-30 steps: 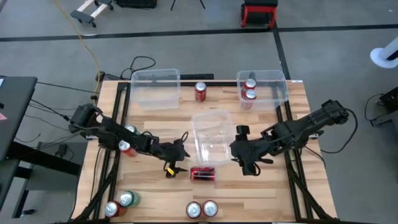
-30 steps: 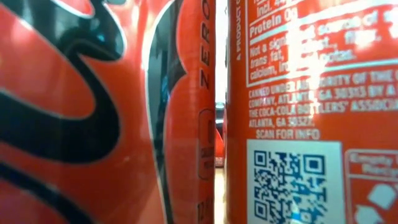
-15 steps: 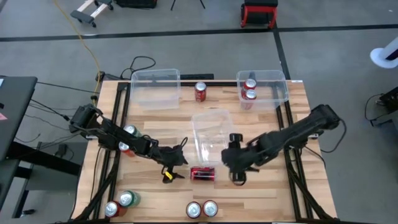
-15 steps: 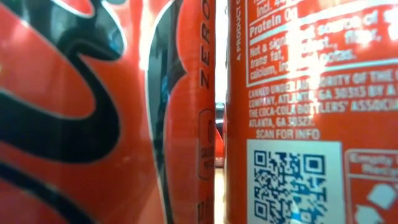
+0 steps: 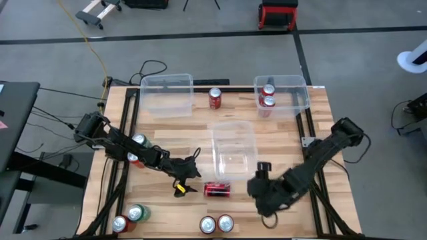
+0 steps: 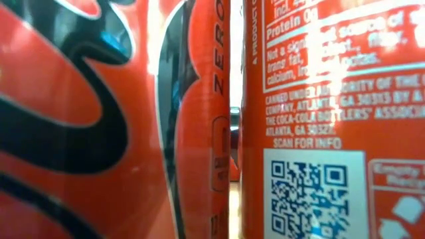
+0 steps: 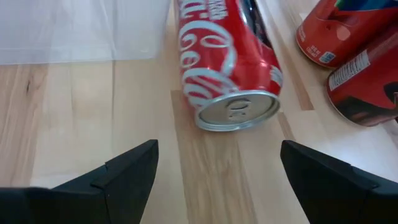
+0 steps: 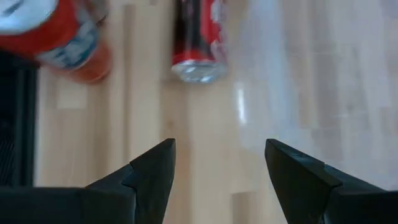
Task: Sort soda cans
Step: Put the middle right red-white soda can into the bottom transparent bin
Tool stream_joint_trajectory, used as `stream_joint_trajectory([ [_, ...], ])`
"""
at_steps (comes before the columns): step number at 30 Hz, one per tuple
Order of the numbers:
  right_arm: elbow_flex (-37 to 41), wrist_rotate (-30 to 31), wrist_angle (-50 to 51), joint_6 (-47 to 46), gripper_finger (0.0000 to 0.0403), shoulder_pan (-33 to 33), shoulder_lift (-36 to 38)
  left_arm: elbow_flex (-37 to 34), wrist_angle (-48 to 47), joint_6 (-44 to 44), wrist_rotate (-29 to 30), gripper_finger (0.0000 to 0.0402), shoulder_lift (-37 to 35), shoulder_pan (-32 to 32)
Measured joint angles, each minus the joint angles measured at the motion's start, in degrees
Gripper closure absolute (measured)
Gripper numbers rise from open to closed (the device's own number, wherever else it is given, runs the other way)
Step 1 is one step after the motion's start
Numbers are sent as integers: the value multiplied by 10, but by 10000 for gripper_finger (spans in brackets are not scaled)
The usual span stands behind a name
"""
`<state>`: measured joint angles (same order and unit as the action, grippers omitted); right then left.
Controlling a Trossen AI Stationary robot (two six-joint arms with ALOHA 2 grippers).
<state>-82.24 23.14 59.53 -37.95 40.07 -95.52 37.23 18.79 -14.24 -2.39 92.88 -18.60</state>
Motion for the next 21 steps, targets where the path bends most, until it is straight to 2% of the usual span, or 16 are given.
stream_joint_trajectory([
  [9,0,30,-23,-38,135,43,-69,0,16,-19,27,67,0,-2],
  [15,0,40,-87,28,135,24,-125,0,30,-30,27,67,0,-28],
  [21,0,41,-174,100,135,-21,-140,0,33,-48,45,67,0,-55],
])
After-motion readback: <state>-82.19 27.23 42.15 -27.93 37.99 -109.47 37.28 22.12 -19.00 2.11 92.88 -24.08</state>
